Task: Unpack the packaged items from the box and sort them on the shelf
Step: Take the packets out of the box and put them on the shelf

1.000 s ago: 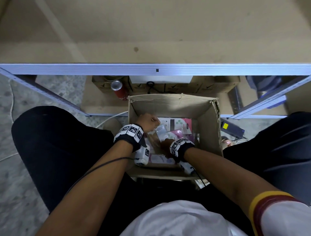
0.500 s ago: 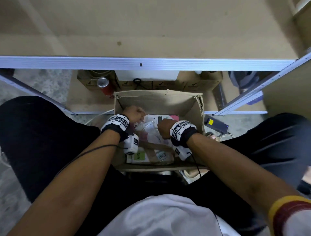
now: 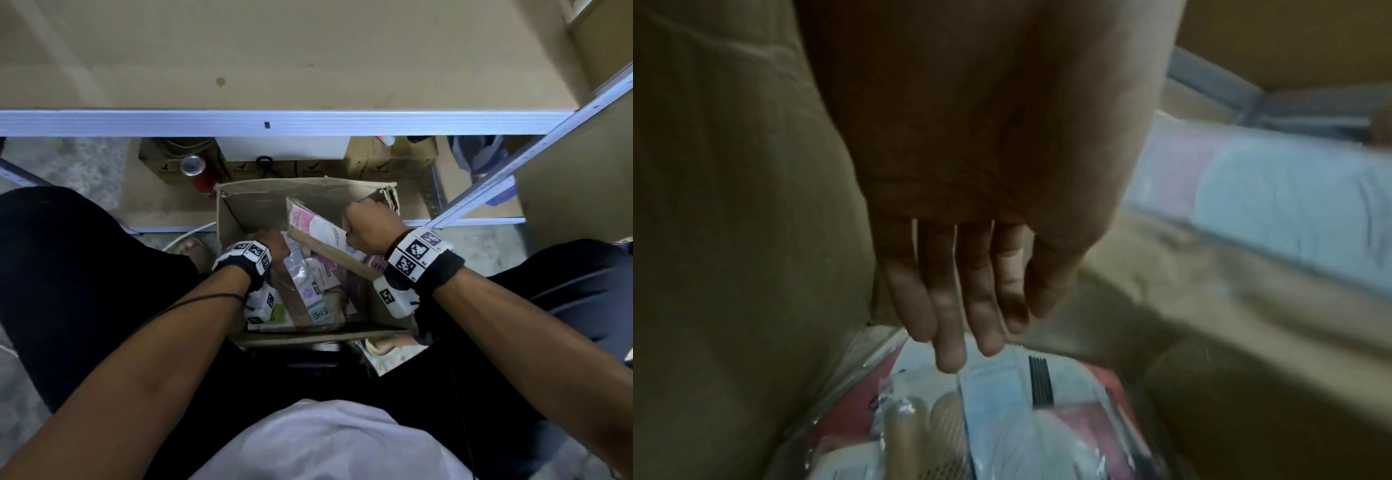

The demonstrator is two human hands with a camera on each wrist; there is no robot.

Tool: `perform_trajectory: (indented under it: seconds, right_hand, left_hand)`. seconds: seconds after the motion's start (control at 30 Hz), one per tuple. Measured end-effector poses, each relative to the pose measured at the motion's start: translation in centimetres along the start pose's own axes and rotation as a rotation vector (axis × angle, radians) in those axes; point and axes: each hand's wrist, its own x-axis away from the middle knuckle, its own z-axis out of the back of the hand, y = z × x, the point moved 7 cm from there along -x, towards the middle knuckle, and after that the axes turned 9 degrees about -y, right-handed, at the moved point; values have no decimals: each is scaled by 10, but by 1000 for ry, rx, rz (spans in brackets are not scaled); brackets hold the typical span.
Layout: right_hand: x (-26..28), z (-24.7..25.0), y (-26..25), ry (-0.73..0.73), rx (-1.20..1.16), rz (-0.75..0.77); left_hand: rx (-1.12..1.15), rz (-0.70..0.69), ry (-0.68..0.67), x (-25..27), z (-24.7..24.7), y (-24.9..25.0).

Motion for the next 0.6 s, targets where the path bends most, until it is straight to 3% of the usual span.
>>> perform_trajectory:
  seconds: [0.2,0.33,0.43,0.6]
  right_hand:
    - [4,21,0,204,-117,107]
    - [3,24,7,238,-205,175]
    - [5,20,16,244,-265,180]
    - [6,12,20,218,-302,208]
  left_hand:
    - [-157,-186,-157,-15,-45,40]
    - [-297,-266,-149,-23,-57,51]
    - [-481,-249,-59,-29,-61,47]
    - [-675,-103,27,-38,-65,26]
